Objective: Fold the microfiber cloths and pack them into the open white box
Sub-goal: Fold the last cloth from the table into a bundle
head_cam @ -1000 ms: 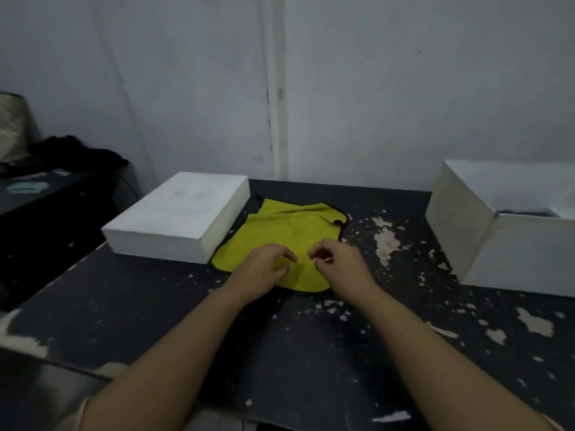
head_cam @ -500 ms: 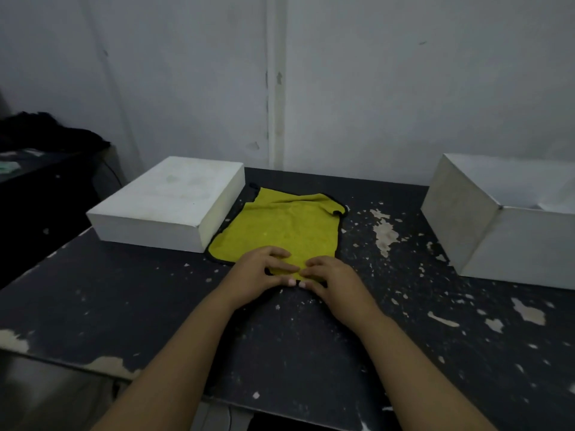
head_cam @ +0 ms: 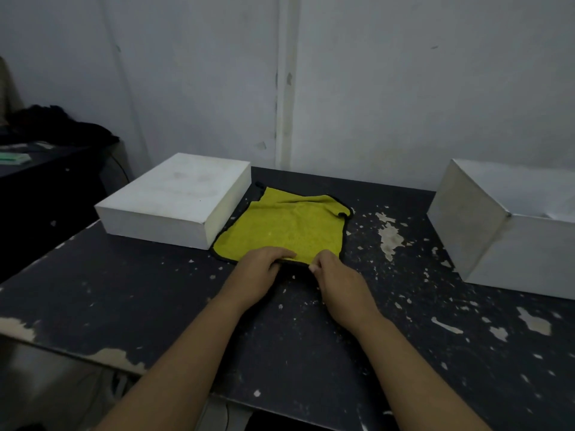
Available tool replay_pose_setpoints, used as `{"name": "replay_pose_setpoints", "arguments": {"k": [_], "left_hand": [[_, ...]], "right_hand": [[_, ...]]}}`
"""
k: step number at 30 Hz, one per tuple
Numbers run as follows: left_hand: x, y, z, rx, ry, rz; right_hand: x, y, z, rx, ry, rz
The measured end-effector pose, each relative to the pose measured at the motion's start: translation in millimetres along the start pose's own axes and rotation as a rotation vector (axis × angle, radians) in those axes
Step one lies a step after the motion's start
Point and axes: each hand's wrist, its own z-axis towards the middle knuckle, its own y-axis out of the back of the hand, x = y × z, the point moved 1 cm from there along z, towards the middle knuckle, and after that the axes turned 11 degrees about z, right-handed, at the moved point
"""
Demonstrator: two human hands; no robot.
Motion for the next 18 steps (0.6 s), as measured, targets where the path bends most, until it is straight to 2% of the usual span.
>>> {"name": "replay_pose_setpoints", "arguments": {"k": [5,10,14,18], "left_hand": [[-4,3,0,-0.066,0.077,-0.020],[-4,4,-1,-0.042,0.068,-0.031],[5,7,0,-0.065,0.101,0.028],[23,27,6,-0.174,0.227,0.077]], "right_hand": [[2,0,-1,-0.020,0.013,-0.094],[-2,6,6,-0.074,-0.025,-0.090],[-5,33,19,-0.088,-0.048,0.016],[-9,83,39,-0.217,0.030,0.035]]}}
